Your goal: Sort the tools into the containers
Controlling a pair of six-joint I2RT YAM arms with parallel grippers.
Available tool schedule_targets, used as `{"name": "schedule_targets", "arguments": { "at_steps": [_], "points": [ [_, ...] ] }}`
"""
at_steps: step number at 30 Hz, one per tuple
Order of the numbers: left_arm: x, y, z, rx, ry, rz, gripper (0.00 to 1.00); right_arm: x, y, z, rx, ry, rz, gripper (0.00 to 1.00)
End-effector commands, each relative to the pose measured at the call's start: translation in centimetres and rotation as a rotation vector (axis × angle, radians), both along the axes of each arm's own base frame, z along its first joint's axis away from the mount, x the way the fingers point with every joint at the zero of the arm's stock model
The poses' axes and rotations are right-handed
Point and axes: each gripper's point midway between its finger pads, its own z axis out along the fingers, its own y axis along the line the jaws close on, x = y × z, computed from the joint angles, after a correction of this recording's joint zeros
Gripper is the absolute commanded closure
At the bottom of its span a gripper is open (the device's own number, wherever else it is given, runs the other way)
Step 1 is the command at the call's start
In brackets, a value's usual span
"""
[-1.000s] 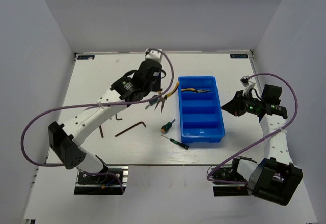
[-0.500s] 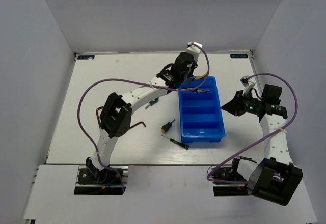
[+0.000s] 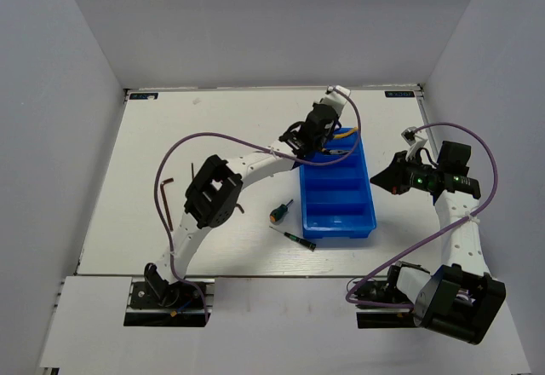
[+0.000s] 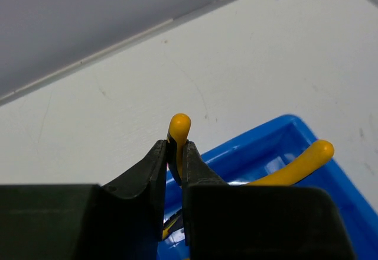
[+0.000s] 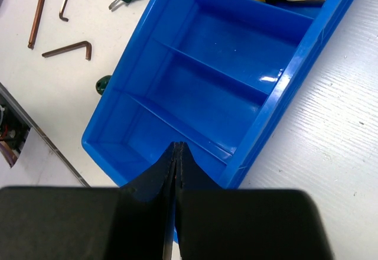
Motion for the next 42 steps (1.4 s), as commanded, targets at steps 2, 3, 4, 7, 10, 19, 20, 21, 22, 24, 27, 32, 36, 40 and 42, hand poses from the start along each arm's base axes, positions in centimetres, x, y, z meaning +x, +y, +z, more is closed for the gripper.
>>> {"name": "schedule_targets", "arguments": {
  "at_steps": [2, 3, 4, 7, 10, 19, 20, 21, 22, 24, 27, 32, 36, 40, 42],
  "points": [
    [0.8, 0.1, 2.0, -0.021, -0.067, 0.054, 1.0, 0.5, -0.2, 1.1, -0.01, -0.061, 0.013, 1.0],
    [1.0, 0.5, 2.3, -0.02, -0.08, 0.074, 1.0, 0.5, -0.1, 1.0, -0.008, -0.06, 0.019, 1.0],
    [1.1, 0.4, 1.7, -0.012, -0.075, 0.074, 1.0, 0.4, -0.1, 1.0, -0.005, -0.057, 0.018, 1.0],
    [0.8, 0.6, 0.5, 0.007, -0.047, 0.075, 0.74, 0.5, -0.1, 1.1, -0.006, -0.063, 0.019, 1.0],
    [-0.2, 0.5, 2.0, -0.026, -0.036, 0.03, 0.37, 0.4, -0.1, 1.0, -0.007, -0.059, 0.02, 0.68],
    [-5.2, 2.7, 11.3, -0.159, -0.053, -0.046, 0.75, 0.2, 0.1, 1.0, -0.006, -0.061, 0.034, 0.8],
    [-5.6, 4.1, 9.7, -0.117, -0.018, -0.033, 0.96, 0.2, 0.1, 0.9, -0.007, -0.058, 0.036, 1.0],
    [-6.2, 5.7, 8.4, -0.076, 0.037, -0.018, 1.0, 0.2, 0.0, 1.0, -0.009, -0.064, 0.034, 1.0],
    [-7.1, 7.7, 9.8, -0.076, 0.034, 0.001, 1.0, 0.1, 0.1, 1.0, -0.009, -0.067, 0.038, 1.0],
    [-8.0, 11.9, 4.8, 0.111, 0.139, 0.04, 1.0, 0.1, 0.2, 1.1, -0.009, -0.081, 0.043, 1.0],
    [-9.3, 16.5, -2.5, 0.367, 0.363, 0.052, 0.75, 0.1, 0.3, 1.1, -0.003, -0.078, 0.044, 1.0],
    [-9.6, 19.4, -7.7, 0.439, 0.551, 0.021, 0.25, 0.1, 0.4, 1.0, 0.01, -0.058, 0.049, 1.0],
    [-8.9, 19.8, -9.8, 0.385, 0.631, -0.03, 0.29, 0.1, 0.2, 0.8, 0.0, -0.054, 0.036, 1.0],
    [-8.3, 20.2, -11.2, 0.364, 0.683, -0.034, 0.33, 0.2, 0.1, 0.8, 0.002, -0.053, 0.036, 0.98],
    [-8.3, 20.3, -12.5, 0.367, 0.713, -0.04, 0.35, 0.2, 0.2, 0.8, 0.003, -0.053, 0.038, 0.98]
  ]
}}
